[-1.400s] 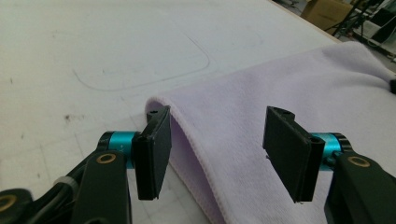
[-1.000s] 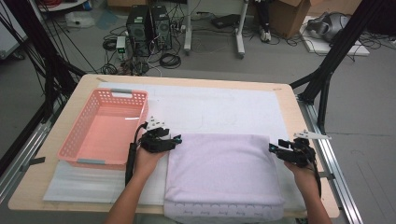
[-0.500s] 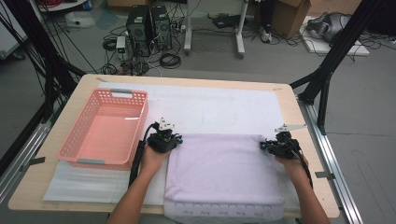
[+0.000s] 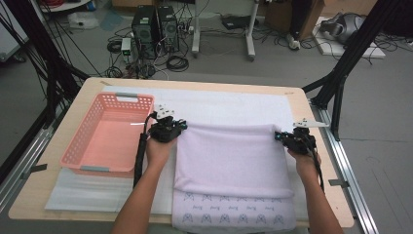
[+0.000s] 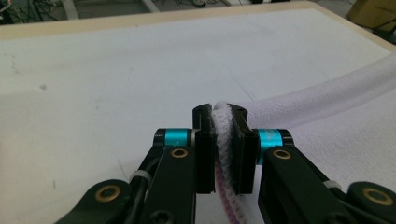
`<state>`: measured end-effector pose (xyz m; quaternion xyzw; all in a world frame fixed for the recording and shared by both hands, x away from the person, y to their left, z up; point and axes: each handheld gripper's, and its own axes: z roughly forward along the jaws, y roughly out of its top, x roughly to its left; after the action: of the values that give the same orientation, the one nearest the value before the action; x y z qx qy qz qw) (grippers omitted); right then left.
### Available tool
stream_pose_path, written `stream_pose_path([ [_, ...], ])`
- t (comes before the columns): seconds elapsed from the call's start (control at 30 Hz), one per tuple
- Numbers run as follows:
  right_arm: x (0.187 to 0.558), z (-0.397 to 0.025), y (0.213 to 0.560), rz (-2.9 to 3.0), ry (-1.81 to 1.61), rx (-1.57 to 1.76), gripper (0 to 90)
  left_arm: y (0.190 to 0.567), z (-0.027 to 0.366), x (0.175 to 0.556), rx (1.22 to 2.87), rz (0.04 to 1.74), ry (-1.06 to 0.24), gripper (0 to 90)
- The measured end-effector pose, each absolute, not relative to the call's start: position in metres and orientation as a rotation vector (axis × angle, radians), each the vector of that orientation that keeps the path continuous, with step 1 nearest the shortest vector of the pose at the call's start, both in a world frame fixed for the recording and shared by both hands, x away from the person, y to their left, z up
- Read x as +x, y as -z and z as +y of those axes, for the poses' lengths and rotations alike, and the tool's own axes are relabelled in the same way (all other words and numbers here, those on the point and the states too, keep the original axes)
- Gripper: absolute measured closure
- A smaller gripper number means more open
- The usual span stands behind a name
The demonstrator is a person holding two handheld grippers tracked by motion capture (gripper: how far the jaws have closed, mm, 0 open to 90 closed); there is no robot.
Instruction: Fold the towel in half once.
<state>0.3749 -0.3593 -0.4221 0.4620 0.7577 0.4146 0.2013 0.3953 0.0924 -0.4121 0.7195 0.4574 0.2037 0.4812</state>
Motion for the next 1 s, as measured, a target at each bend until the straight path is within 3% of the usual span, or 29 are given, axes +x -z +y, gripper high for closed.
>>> stream_pose_path([
  [0.47,0.413,-0.352,0.408,2.027,-1.197,1.297,86.1,0.408,0.1,0.423,1.681,1.125,-0.518,82.1],
  [0.57,0.415,-0.35,0.411,2.011,-1.187,1.317,85.6,0.413,0.1,0.424,1.692,1.152,-0.471,79.9],
  [0.6,0.416,-0.349,0.412,2.011,-1.174,1.327,84.0,0.415,0.099,0.424,1.698,1.17,-0.452,74.6],
  [0.73,0.416,-0.349,0.416,2.0,-1.192,1.415,63.9,0.416,0.093,0.416,1.699,1.142,-0.416,54.6],
  [1.0,0.401,-0.35,0.41,2.085,-1.195,1.446,57.2,0.425,0.093,0.389,1.734,1.101,-0.334,52.2],
])
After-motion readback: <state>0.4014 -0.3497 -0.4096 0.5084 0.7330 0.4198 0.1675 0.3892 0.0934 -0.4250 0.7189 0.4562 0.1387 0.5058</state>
